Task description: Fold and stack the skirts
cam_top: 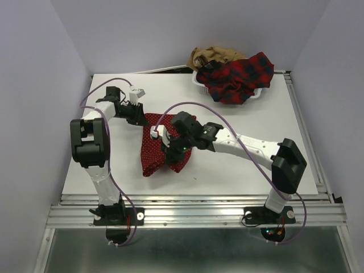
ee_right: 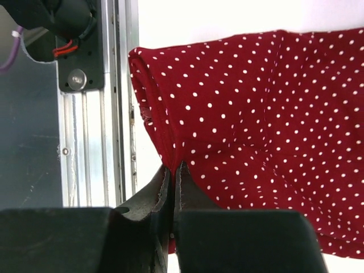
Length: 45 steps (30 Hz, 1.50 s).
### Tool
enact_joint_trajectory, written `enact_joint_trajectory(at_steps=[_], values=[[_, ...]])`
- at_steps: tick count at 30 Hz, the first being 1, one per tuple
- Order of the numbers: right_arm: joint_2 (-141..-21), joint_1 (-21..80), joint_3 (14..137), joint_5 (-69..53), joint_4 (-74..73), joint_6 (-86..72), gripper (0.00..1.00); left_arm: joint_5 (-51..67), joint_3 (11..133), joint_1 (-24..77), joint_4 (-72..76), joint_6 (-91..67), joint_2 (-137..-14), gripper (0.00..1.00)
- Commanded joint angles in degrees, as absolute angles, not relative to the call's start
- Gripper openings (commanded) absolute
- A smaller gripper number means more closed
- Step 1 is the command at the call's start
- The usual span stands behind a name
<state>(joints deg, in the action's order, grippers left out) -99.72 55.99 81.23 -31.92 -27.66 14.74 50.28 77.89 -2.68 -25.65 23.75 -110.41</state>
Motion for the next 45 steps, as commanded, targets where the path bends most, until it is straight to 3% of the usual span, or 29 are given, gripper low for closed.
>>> enact_joint_trajectory(at_steps=[1, 12, 30, 45], values=[[-96.5, 55.6, 85.5, -35.1, -27.3, 13.4, 0.01, 49.3, 80.2, -2.8, -24.3, 20.7, -114.2, 0.28], [-104.8, 46.1, 93.3, -42.8, -31.7, 14.8, 0.01, 43.9, 79.2, -2.8, -25.0, 23.2, -118.9, 0.26], [-131.2, 32.2, 125.1, -47.3, -44.5, 26.5, 0.01, 42.1, 81.9, -2.9, -27.9, 25.2, -120.8, 0.26], [-140.9, 29.9, 128.4, -41.5, -34.6, 27.7, 0.01, 40.8, 82.7, -2.9, -29.5, 26.4, -121.2, 0.26]])
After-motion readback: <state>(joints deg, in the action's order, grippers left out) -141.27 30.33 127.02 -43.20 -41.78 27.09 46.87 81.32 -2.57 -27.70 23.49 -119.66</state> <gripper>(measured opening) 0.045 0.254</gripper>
